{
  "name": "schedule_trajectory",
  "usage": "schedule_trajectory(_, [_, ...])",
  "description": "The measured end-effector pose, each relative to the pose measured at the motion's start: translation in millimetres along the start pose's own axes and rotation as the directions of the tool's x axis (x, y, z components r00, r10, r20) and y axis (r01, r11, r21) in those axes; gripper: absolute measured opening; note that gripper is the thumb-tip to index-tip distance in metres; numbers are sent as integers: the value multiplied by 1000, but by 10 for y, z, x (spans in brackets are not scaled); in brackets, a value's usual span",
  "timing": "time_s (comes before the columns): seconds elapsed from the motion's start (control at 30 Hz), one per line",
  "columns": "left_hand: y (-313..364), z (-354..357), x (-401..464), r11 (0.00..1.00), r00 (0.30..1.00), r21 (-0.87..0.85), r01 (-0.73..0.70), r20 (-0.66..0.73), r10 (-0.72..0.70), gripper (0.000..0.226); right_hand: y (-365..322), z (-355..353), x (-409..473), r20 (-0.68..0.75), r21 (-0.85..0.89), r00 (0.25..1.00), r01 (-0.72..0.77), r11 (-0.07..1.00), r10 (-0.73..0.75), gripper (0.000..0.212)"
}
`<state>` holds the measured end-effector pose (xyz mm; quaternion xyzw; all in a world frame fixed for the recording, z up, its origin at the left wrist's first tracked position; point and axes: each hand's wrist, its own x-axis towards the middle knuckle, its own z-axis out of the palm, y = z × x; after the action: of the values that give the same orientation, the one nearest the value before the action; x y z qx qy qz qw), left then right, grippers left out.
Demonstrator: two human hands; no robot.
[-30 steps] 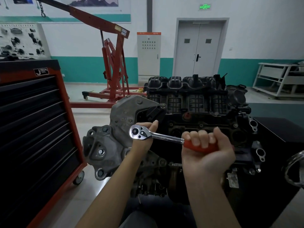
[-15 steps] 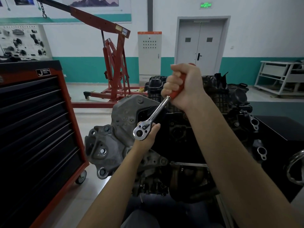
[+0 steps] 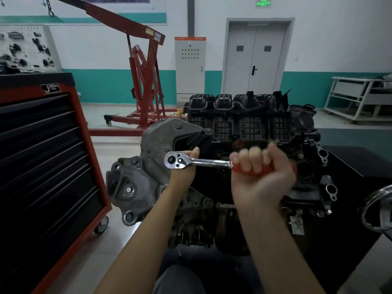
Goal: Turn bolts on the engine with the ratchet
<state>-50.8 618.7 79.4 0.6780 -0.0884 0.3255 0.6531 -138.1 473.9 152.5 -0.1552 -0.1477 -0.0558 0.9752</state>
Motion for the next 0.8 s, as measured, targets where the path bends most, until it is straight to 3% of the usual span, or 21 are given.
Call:
schedule_trajectory(0.1, [-66, 17, -14, 989, 981, 6, 147, -126, -145, 49, -72, 272, 398, 39, -146, 989, -134, 980, 141, 36])
schedule_trajectory(0.17, [-84, 8, -35, 983, 982, 3, 182, -45, -182, 47, -64, 480, 643, 58, -280, 958, -256, 925, 282, 41])
schedule_trajectory(0.23, [-16, -19, -48, 983, 985, 89, 159, 51, -164, 36, -16, 648, 838, 72, -405, 908, -352, 844, 413, 41])
schedule_trajectory(0.33, [54, -35, -52, 998, 995, 55, 23, 101, -28, 50, 42, 741, 943, 95, -466, 857, -411, 784, 506, 40])
schedule_trajectory(0.43, [35, -23, -66, 998, 998, -18, 65, 25, -65, 58, 26, 599, 793, 51, -303, 915, -369, 879, 401, 39])
schedule_trajectory(0.53, [26, -3, -51, 995, 995, -64, 82, -48, -85, 45, -47, 287, 457, -54, -46, 983, -180, 983, 177, 43])
schedule_trajectory(0.63, [95, 5, -36, 998, 999, -63, 29, -35, -32, 41, -18, 71, 72, -146, 138, 988, -21, 990, 41, 37])
schedule_trajectory(0.8, [87, 43, -51, 999, 999, -6, 37, -22, -37, 66, 61, -8, -68, -186, 108, 983, 31, 994, -11, 42])
